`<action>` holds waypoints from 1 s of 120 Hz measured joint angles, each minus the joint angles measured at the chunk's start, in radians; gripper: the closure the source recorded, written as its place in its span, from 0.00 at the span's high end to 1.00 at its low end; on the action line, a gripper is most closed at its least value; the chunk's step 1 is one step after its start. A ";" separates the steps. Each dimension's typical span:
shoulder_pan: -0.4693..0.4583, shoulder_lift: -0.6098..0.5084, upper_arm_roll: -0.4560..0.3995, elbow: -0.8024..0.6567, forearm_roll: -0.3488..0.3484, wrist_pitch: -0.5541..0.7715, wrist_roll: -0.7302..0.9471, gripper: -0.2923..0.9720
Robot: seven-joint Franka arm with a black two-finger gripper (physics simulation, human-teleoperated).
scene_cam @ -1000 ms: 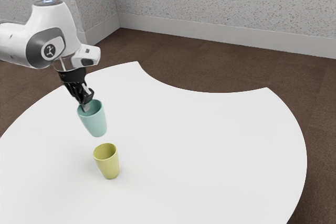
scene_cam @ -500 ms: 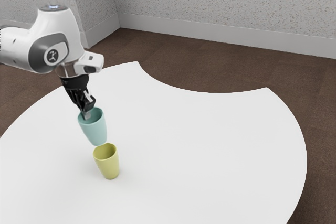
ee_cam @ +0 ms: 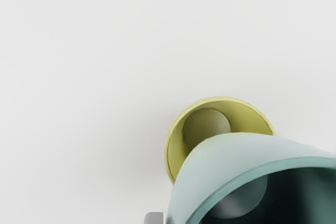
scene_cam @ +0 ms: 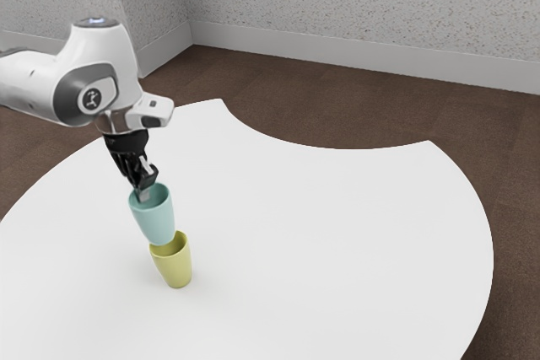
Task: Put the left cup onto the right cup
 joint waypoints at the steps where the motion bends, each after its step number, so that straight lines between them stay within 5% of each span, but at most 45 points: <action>1: 0.000 0.000 0.000 0.000 0.000 0.000 0.000 0.15; 120: 0.015 0.044 0.000 0.004 -0.007 0.021 -0.002 0.15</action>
